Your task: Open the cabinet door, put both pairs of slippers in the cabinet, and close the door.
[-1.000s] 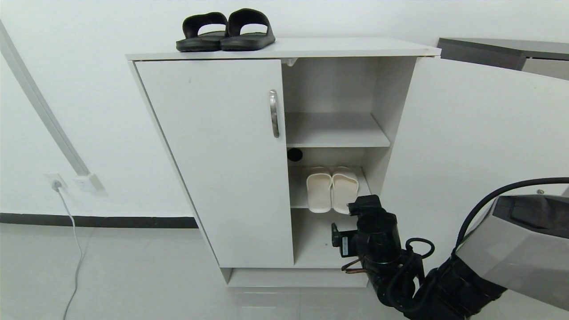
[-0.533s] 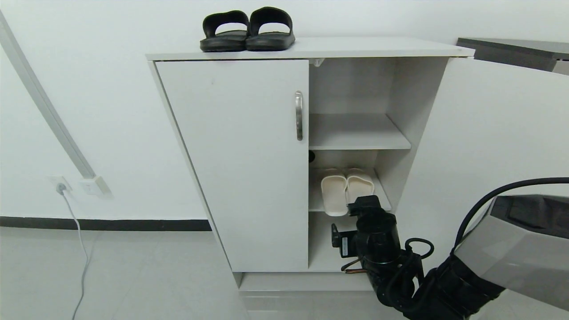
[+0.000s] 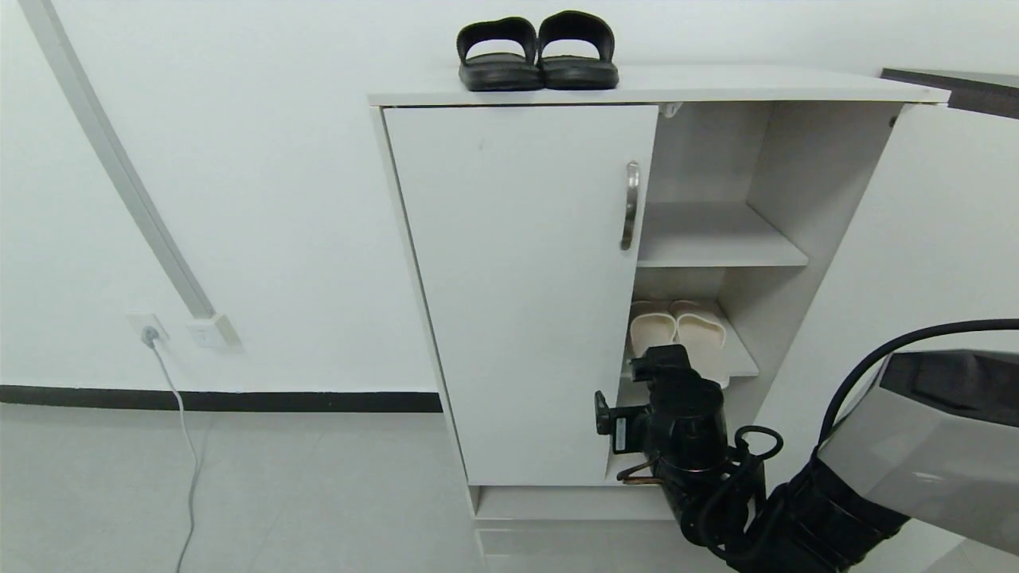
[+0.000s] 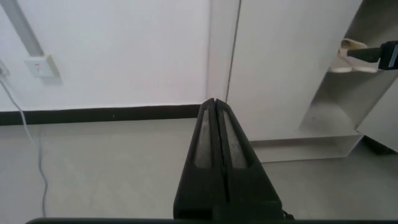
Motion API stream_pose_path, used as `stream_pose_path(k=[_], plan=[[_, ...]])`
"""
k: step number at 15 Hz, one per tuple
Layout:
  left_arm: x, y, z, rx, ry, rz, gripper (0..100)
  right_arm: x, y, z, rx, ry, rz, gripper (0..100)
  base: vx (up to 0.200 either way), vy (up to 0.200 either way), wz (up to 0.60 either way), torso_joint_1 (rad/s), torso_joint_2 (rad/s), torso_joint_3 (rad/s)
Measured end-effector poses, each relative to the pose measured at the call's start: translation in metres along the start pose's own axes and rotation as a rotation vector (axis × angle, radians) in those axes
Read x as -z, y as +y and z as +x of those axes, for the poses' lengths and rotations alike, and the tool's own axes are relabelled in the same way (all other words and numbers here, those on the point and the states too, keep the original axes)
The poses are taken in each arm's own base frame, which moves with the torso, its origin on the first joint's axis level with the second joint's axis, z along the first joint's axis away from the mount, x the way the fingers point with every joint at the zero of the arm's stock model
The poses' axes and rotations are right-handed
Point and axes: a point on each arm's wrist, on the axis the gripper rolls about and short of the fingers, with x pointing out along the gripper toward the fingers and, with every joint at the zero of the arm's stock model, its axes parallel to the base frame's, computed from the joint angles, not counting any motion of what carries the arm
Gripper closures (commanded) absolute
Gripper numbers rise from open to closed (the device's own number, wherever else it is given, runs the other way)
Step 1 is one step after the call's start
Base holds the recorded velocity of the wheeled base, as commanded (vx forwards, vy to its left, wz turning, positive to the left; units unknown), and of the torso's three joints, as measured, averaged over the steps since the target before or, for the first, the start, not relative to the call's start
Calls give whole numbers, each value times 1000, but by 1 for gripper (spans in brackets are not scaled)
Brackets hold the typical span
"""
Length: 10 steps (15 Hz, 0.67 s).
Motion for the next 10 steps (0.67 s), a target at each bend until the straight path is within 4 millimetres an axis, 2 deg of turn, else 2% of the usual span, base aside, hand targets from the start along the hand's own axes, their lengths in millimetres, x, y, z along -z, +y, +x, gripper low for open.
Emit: stream_pose_path(k=[3,10], plan=[[0,0,0,0,1,0,100,-3,-6,0,-27,-43,-3,0,0,200,0,1,9,-1],[0,0,0,0,0,0,100,3,-12,-1,-55,-76,-39,0,0,0,0,0,0,0]])
